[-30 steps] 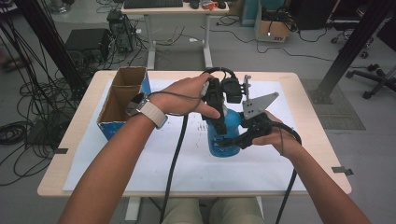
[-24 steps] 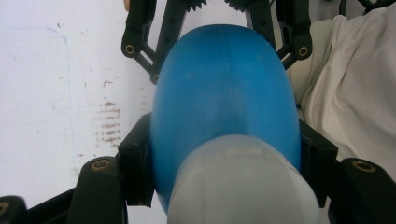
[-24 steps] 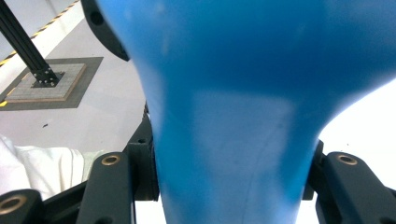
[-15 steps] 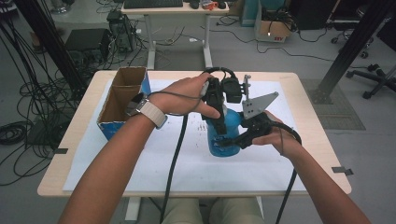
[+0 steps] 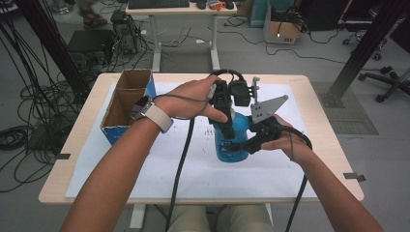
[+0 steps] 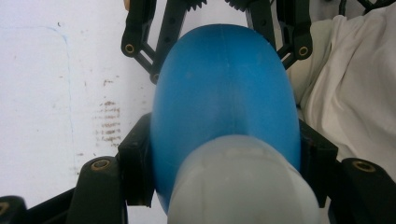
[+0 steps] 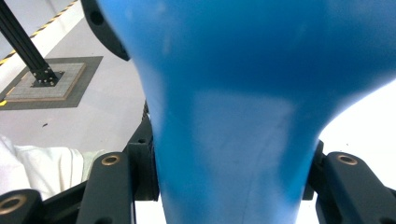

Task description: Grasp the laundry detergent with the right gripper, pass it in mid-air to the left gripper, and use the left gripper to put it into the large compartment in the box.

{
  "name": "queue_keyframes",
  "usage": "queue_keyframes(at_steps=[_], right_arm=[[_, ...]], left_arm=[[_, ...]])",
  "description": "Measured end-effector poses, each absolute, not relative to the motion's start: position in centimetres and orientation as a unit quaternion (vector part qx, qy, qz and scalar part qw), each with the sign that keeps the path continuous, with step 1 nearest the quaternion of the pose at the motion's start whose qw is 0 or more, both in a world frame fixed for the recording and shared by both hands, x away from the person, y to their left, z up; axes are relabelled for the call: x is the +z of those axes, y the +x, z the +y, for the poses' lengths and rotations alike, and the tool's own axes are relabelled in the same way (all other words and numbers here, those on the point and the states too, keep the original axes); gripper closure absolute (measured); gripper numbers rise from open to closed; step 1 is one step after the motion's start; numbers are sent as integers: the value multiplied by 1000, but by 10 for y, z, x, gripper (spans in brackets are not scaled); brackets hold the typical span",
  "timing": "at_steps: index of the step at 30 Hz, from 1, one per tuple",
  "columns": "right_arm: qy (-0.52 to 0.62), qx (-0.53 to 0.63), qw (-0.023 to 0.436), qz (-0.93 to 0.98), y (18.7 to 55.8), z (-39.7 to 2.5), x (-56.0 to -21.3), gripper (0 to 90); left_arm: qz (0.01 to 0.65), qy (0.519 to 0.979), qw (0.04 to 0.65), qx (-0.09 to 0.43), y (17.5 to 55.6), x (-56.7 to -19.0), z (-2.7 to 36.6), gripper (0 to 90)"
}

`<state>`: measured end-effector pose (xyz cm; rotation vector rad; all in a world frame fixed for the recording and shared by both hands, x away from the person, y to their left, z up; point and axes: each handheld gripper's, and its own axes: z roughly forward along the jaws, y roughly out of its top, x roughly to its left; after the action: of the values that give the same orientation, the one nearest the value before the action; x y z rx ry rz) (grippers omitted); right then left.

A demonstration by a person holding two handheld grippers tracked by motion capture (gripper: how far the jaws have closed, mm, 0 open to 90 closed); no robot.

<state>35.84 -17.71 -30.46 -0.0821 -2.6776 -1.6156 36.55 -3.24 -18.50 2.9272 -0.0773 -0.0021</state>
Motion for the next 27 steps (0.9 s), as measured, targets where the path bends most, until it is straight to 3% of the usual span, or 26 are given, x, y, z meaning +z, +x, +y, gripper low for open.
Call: queue_keyframes(at_steps=[27], right_arm=[[-23,-515,4,-857,359,-178,-303,434]], left_arm=[[-25,994,108,-2,365,-184,-33,374]])
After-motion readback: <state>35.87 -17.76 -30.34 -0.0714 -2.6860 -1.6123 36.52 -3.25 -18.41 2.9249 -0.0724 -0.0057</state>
